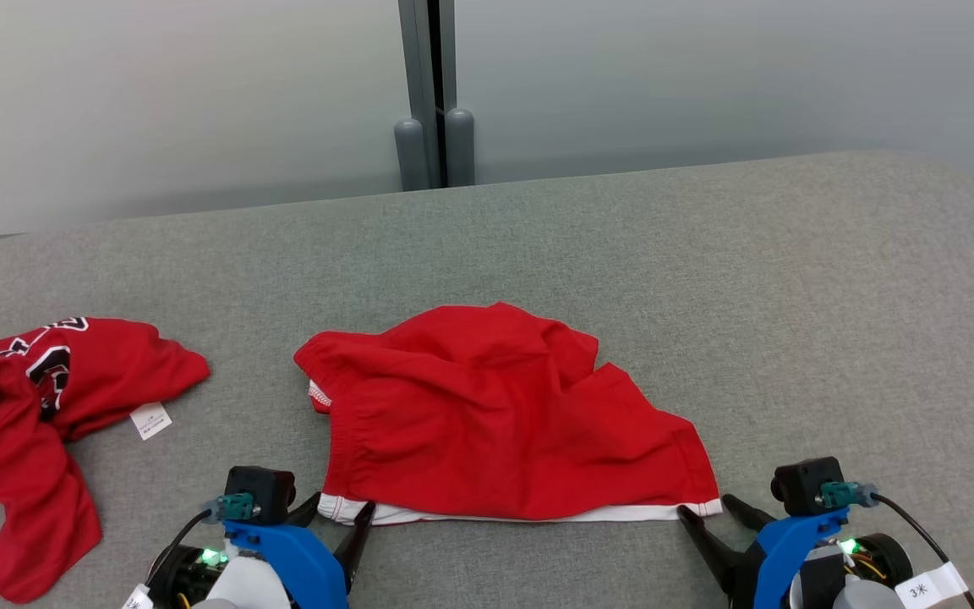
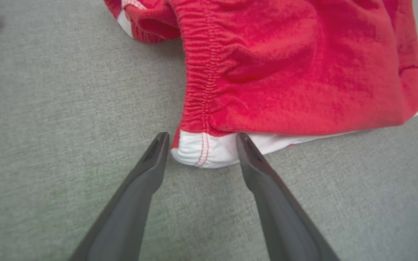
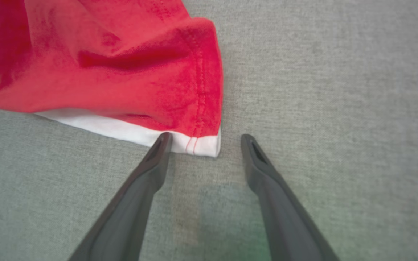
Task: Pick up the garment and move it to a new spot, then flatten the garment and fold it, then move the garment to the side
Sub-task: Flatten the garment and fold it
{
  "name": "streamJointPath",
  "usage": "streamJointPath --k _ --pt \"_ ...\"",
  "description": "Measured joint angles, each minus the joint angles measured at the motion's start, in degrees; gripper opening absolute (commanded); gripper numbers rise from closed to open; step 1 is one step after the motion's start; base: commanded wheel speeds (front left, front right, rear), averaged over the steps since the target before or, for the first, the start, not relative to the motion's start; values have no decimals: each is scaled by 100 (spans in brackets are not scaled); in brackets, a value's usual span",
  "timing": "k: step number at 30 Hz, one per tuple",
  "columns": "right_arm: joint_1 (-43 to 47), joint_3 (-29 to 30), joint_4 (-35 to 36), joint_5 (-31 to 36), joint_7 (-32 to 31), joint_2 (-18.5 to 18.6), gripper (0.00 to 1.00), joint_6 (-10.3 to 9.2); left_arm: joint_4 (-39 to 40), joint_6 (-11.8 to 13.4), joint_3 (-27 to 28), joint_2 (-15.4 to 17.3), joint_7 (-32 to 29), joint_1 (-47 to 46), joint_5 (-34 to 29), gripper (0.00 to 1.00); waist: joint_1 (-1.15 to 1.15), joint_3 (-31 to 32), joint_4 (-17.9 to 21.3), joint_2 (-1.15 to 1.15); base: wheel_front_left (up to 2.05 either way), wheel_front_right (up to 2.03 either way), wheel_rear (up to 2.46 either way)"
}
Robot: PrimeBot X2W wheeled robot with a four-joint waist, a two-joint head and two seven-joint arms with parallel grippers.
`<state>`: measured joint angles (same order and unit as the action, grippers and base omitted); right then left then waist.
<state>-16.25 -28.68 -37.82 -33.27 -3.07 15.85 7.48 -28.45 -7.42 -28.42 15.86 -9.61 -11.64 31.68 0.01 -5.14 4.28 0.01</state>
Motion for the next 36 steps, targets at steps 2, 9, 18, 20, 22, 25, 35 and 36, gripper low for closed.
streamJointPath --k 2,9,18,20,22,25,35,36 --pt "-43 -166 -35 -141 63 20 34 -7 -67 0 -81 37 38 -52 75 5 0 -6 13 0 0 0 0" --pt "-86 -724 -58 -601 328 60 0 -5 -177 -1 -249 172 170 -73 304 0 -1 68 16 0 0 0 0" --pt "-146 -1095 749 -1557 1002 439 0 1 348 -1 -281 434 389 -101 359 0 -1 246 -59 -1 0 0 0" --pt "-273 -1125 1073 -1813 1040 576 0 1 584 0 -258 498 331 -251 341 0 -1 195 -75 -1 0 0 0" --pt "-522 -1125 1354 -2015 1069 757 0 1 766 15 -244 630 188 -539 241 0 -1 86 -72 -1 0 0 0" --pt "-1061 -1133 1653 -2357 972 970 0 0 939 16 -176 722 -111 -1166 279 0 -1 -195 -30 -1 0 0 0" --pt "-4196 -1212 1399 -3273 495 1198 0 0 80 2 -218 692 -1482 -4335 892 0 1 -1667 96 1 0 0 0" --pt "-4514 -1234 1327 -3285 527 1210 0 1 -21 2 -199 643 -1522 -4656 996 0 2 -1784 69 1 0 0 0"
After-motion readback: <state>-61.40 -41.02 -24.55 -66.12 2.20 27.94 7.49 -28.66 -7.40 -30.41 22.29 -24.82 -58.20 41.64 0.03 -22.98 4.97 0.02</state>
